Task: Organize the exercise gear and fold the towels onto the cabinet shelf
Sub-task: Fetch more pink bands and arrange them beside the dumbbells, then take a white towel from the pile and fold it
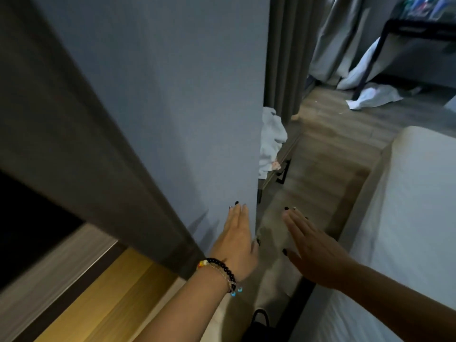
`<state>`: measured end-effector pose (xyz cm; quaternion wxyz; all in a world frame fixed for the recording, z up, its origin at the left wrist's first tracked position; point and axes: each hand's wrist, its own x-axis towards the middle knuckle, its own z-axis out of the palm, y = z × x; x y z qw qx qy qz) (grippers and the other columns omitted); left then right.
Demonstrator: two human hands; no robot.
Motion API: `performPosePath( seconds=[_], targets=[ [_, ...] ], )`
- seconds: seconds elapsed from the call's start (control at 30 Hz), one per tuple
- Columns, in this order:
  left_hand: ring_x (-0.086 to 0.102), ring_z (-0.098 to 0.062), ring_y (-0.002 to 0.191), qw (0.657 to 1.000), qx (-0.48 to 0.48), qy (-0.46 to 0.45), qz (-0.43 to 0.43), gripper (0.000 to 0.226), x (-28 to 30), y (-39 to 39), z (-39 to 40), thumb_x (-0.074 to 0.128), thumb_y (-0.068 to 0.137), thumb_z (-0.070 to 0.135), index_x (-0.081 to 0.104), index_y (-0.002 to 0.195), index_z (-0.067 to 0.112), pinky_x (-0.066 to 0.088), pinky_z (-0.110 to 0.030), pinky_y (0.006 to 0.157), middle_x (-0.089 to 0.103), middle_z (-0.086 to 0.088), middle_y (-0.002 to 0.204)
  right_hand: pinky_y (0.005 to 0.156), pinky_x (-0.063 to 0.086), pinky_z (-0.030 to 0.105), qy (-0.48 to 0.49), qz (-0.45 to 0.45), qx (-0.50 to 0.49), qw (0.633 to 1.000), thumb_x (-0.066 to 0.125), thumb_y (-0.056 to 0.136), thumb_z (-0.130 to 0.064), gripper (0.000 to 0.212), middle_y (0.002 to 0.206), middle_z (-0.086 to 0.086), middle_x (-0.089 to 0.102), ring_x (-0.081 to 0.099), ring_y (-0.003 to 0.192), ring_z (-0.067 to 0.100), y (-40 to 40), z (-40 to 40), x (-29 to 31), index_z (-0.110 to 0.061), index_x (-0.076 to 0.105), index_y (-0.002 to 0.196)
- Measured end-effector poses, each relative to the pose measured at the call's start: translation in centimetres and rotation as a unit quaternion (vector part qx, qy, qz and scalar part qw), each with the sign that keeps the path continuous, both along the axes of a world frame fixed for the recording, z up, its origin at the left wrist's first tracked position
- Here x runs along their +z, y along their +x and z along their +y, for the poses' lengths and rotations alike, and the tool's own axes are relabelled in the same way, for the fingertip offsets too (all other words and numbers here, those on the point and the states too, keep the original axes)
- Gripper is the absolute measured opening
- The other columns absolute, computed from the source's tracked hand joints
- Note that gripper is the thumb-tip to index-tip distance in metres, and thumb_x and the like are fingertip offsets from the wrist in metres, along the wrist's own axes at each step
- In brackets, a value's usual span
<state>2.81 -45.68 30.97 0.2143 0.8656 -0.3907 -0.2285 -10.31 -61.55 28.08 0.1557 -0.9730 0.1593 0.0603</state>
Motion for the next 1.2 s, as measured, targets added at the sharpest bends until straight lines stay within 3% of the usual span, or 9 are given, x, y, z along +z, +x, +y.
performPosePath(
  seconds=[0.3,0.53,0.7,0.83,0.97,1.2],
  targets=[
    [-0.014,-0.015,0.147,0.999,-0.018,-0.018,-0.02,0.08,1.0,3.6,-9.1,0.045,0.098,0.028,-0.011,0.152,0.011,-0.006,-0.02,0.113,-0.015,-0.004,0.161,0.116,0.007,0.032,0.02,0.007,-0.057,0.998,0.052,0.094,-0.04,0.082,0.162,0.002,0.0,-0.003,0.147,0.015,4.2,-9.3,0.9,-0.018,0.0,0.152],
    [-0.013,-0.016,0.148,0.999,-0.037,-0.026,-0.01,0.081,1.7,6.5,-14.2,0.047,0.098,0.026,-0.012,0.152,0.011,-0.003,-0.022,0.115,-0.015,-0.004,0.161,0.119,0.015,0.036,0.019,-0.004,-0.063,0.998,0.053,0.094,-0.036,0.079,0.162,0.002,0.005,0.0,0.149,0.018,8.8,-14.1,3.1,-0.016,0.004,0.153],
    [-0.01,-0.015,0.148,0.998,-0.049,-0.039,0.019,0.082,0.8,7.6,-16.9,0.048,0.097,0.026,-0.012,0.152,0.014,-0.004,-0.019,0.111,-0.014,-0.002,0.161,0.118,0.01,0.031,-0.016,0.02,-0.063,0.998,0.048,0.097,-0.041,0.076,0.162,0.004,0.002,-0.003,0.149,0.02,11.3,-17.4,4.1,-0.014,0.006,0.153],
    [-0.009,-0.017,0.148,0.997,-0.054,-0.042,0.019,0.082,0.2,9.0,-19.5,0.048,0.097,0.021,-0.012,0.152,0.012,0.0,-0.024,0.117,-0.014,-0.003,0.161,0.117,0.012,0.031,-0.037,0.022,-0.053,0.998,0.049,0.096,-0.039,0.073,0.161,0.005,0.008,0.001,0.148,0.023,13.1,-20.0,4.4,-0.01,0.011,0.152],
    [-0.01,-0.019,0.149,0.998,-0.039,-0.043,0.015,0.081,-0.1,10.4,-23.2,0.047,0.096,0.015,-0.011,0.152,0.01,0.006,-0.032,0.121,-0.015,-0.005,0.161,0.117,0.017,0.032,0.001,-0.002,-0.085,0.996,0.051,0.096,-0.037,0.07,0.161,0.003,0.009,0.001,0.148,0.021,14.5,-23.6,4.6,-0.014,0.016,0.152],
    [-0.011,-0.019,0.148,0.998,0.049,-0.031,0.007,0.082,-1.7,14.8,-31.0,0.05,0.096,0.015,-0.011,0.151,0.006,-0.001,-0.021,0.116,-0.015,-0.008,0.16,0.113,0.026,0.03,0.015,0.001,-0.033,0.999,0.051,0.096,-0.034,0.065,0.159,0.002,0.017,0.015,0.146,0.021,16.1,-32.3,4.6,-0.017,0.021,0.151]
  ],
)
